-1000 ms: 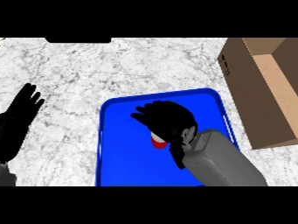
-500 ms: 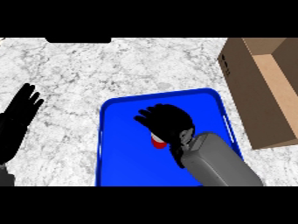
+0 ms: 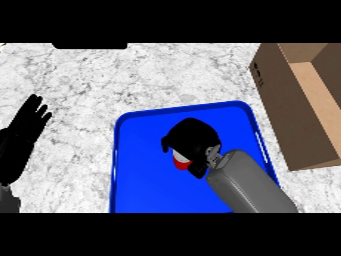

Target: Pick the can from the tray and place it in the cardboard box

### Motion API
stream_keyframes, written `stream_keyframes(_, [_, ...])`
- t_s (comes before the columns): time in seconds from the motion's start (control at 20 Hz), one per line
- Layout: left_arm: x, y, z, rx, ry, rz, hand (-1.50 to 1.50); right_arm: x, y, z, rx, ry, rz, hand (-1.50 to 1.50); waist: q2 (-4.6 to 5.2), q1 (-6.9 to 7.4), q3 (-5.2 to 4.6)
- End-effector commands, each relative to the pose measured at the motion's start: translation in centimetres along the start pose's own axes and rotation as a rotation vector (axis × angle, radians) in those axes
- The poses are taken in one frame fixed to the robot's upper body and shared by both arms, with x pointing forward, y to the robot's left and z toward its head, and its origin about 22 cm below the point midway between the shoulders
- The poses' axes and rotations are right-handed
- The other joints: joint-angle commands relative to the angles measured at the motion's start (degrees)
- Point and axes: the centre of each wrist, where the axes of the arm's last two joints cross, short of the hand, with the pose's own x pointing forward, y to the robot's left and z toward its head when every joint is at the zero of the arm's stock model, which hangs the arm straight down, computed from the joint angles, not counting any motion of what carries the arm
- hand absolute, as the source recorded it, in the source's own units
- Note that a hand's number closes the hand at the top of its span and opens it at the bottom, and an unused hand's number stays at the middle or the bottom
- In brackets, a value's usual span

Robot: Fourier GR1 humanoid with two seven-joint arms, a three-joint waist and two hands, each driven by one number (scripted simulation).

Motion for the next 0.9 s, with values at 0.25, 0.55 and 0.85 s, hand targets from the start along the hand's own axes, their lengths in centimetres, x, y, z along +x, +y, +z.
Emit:
stream_keyframes(0.25, [-0.1, -0.1, 1.1, -0.012, 0.001, -0.019, 0.00, 0.0, 1.7, -0.5, -0.042, -0.080, 0.046, 1.50, -0.05, 0.00, 0.00])
stream_keyframes(0.55, [0.4, 0.3, 0.3, 0.013, -0.005, 0.007, 0.00, -9.0, 0.7, -0.2, -0.169, 0.615, -0.340, 1.50, 0.82, -1.14, -0.03])
stream_keyframes(0.85, [-0.1, -0.4, 0.1, -0.039, -0.024, 0.005, 0.00, -11.4, -2.2, -0.7, -0.302, 0.999, -0.532, 1.50, 0.90, 2.67, -0.02])
